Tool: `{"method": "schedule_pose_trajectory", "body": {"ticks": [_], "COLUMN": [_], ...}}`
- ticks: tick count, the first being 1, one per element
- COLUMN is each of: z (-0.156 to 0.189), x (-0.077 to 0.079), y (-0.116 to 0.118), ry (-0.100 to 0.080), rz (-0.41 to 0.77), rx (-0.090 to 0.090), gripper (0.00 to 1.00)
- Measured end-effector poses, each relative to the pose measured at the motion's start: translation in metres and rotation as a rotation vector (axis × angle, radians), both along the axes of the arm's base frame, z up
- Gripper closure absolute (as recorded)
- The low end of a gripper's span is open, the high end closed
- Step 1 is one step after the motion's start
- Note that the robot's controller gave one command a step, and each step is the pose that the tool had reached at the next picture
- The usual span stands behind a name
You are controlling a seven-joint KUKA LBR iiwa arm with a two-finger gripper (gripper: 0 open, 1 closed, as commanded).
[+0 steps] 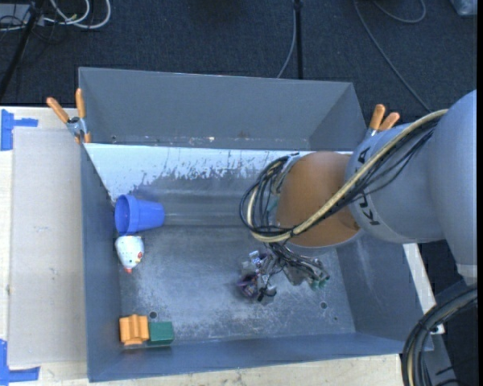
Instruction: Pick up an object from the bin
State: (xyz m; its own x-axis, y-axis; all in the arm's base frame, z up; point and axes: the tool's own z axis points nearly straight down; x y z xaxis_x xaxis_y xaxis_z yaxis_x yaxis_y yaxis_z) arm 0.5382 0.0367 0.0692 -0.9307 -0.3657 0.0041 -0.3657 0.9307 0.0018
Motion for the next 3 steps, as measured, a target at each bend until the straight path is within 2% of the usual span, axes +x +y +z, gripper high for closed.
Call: {"method": "schedule_pose_trajectory", "body": {"ticks": [3], "z": [0.027], "x": [-0.001], "y": [0.001], "ry": [0.001], "rz": [0.002], "rx": [0.0], "gripper": [1.0]}}
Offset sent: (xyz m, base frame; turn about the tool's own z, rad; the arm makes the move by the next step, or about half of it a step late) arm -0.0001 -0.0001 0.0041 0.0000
